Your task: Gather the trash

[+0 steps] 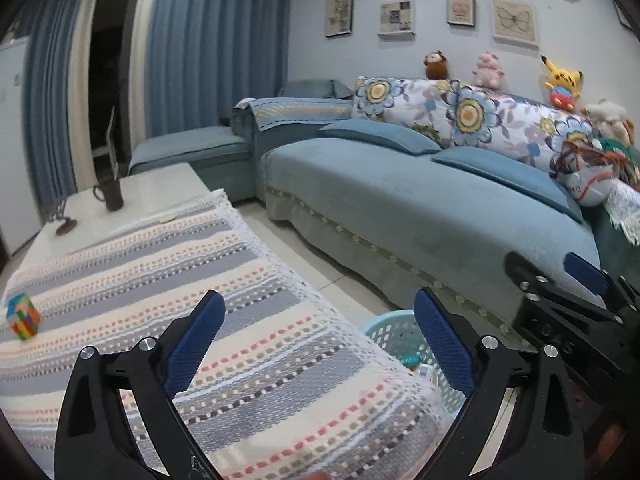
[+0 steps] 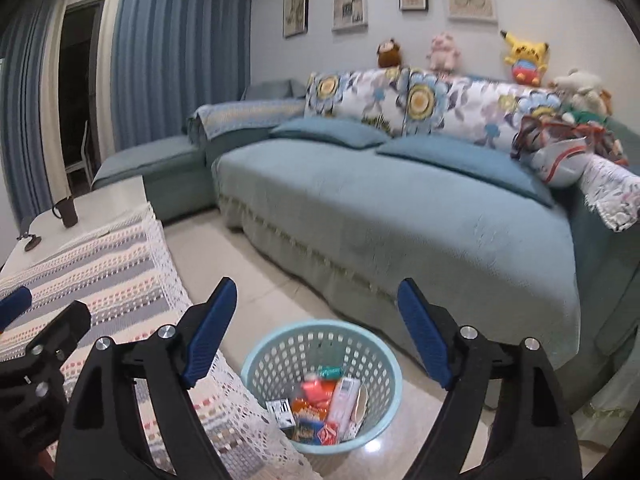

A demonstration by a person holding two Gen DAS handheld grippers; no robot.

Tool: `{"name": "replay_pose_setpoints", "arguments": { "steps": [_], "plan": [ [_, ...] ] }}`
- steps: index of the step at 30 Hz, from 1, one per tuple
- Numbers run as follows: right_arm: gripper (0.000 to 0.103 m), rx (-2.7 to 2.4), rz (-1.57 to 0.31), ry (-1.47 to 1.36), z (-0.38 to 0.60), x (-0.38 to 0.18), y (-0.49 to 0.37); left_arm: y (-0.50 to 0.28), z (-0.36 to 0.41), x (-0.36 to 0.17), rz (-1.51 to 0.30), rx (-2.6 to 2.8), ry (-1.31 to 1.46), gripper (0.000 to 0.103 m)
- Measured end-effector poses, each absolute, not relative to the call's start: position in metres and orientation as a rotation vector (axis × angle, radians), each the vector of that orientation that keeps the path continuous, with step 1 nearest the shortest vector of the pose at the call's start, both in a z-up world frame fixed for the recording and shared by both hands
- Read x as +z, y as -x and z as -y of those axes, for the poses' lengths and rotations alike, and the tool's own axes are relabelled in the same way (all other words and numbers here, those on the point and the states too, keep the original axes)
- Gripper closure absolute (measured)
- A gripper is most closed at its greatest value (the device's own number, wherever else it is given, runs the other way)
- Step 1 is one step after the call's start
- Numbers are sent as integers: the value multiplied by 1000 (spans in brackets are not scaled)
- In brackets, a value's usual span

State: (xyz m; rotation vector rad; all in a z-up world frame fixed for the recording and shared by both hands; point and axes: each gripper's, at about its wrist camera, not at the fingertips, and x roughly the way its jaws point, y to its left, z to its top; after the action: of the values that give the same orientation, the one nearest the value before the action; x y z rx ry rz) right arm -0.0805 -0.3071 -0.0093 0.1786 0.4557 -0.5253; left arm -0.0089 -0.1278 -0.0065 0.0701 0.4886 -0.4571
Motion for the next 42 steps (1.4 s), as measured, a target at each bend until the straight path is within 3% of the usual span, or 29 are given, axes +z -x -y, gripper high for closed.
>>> {"name": "replay_pose_setpoints", "arguments": {
  "steps": [42],
  "plan": [
    [21,-492,-475,-227,299,-29,76,-10,124,-30,-494,-328,-145,8]
  ]
}}
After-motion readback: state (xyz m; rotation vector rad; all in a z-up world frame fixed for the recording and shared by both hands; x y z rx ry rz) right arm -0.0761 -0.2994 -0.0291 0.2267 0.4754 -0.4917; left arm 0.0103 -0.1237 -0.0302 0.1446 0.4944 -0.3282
